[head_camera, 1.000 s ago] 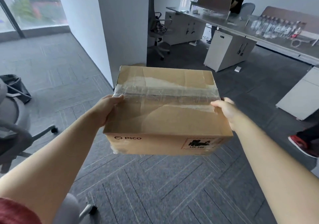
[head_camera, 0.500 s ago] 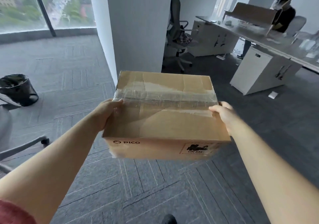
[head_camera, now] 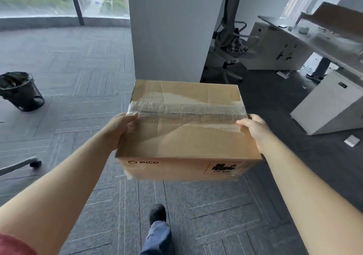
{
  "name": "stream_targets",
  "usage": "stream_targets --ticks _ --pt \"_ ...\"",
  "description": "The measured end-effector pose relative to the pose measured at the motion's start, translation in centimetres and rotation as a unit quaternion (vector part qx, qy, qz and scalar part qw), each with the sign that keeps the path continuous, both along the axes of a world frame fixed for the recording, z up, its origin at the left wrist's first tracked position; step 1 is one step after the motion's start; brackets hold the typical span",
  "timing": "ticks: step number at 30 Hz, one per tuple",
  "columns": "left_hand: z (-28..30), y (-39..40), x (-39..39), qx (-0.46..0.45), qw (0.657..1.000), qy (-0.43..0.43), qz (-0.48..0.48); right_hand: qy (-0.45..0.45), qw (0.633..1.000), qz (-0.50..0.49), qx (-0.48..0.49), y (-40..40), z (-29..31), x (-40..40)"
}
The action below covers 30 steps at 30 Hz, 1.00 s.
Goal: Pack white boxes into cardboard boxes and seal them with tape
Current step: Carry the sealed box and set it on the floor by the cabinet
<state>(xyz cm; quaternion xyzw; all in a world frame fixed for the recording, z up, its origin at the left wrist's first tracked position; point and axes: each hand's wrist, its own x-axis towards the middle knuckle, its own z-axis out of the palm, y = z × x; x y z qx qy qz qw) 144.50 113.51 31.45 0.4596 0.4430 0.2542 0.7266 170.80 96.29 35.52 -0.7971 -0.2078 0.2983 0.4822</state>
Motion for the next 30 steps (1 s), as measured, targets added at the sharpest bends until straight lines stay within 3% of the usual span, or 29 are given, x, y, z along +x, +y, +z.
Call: stream_targets --ticks 9,14,30 --pt "-2.2 17.2 11.7 -0.002 1.0 0.018 -0.02 0.045 0.996 0.063 -0.047 18.2 -2.9 13.5" --pt "-4.4 24.7 17.3 -0.01 0.997 0.076 -0.008 0.053 0.994 0.065 -0.069 26.3 -5.6 19.8" --pt "-20.2 43.9 34.6 -0.046 0.986 0.127 0.093 0.076 0.986 0.105 -0.105 50.6 -22.2 38.4"
